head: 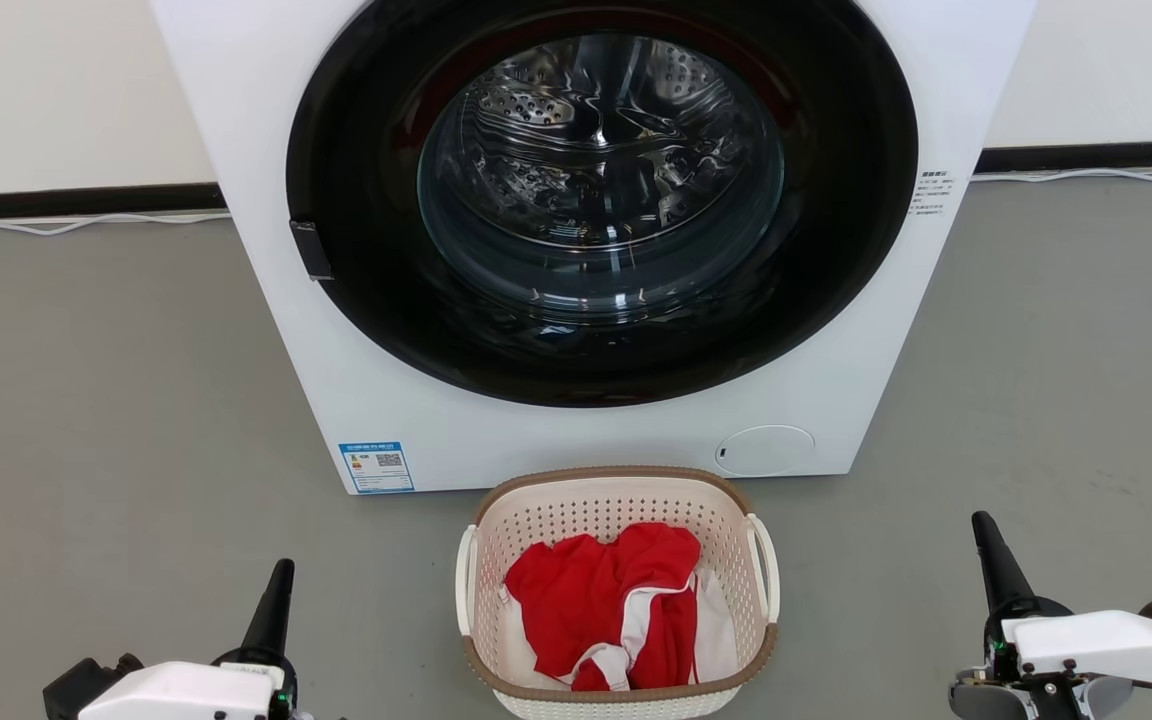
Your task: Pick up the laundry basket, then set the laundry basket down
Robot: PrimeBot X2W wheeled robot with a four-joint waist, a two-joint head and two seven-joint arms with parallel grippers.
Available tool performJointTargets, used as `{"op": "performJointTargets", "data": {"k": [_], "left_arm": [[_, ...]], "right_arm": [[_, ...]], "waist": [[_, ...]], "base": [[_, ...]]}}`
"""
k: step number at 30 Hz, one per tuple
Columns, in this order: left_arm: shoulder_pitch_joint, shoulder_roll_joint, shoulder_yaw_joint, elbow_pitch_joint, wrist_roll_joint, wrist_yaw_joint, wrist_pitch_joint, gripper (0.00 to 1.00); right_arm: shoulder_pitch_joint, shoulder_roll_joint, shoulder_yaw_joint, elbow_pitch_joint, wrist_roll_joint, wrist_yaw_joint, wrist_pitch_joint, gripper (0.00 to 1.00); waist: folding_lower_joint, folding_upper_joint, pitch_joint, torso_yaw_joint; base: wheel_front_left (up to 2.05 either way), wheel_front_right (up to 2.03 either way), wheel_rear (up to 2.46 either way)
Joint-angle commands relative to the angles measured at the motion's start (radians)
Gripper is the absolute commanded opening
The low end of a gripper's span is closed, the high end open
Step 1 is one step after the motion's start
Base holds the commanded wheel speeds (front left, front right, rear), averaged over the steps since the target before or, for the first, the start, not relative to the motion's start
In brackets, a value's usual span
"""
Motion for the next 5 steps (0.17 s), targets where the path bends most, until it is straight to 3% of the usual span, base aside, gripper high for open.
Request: {"op": "performJointTargets", "data": {"k": [1, 5], "left_arm": [[-0.061, 0.01, 0.029, -0.038, -0.04, -0.011, 0.01, 0.0], [-0.064, 0.009, 0.032, -0.048, -0.081, -0.014, 0.021, 0.0]], "right_arm": [[-0.037, -0.005, 0.016, -0.041, 0.046, 0.006, 0.016, 0.0], [-0.038, -0.004, 0.014, -0.048, 0.097, 0.006, 0.027, 0.0]], "waist": [[0.0, -0.0001, 0.001, 0.001], [0.0, -0.0001, 0.001, 0.003]], "base": [[0.0, 0.0, 0.0], [0.0, 0.0, 0.0]]}}
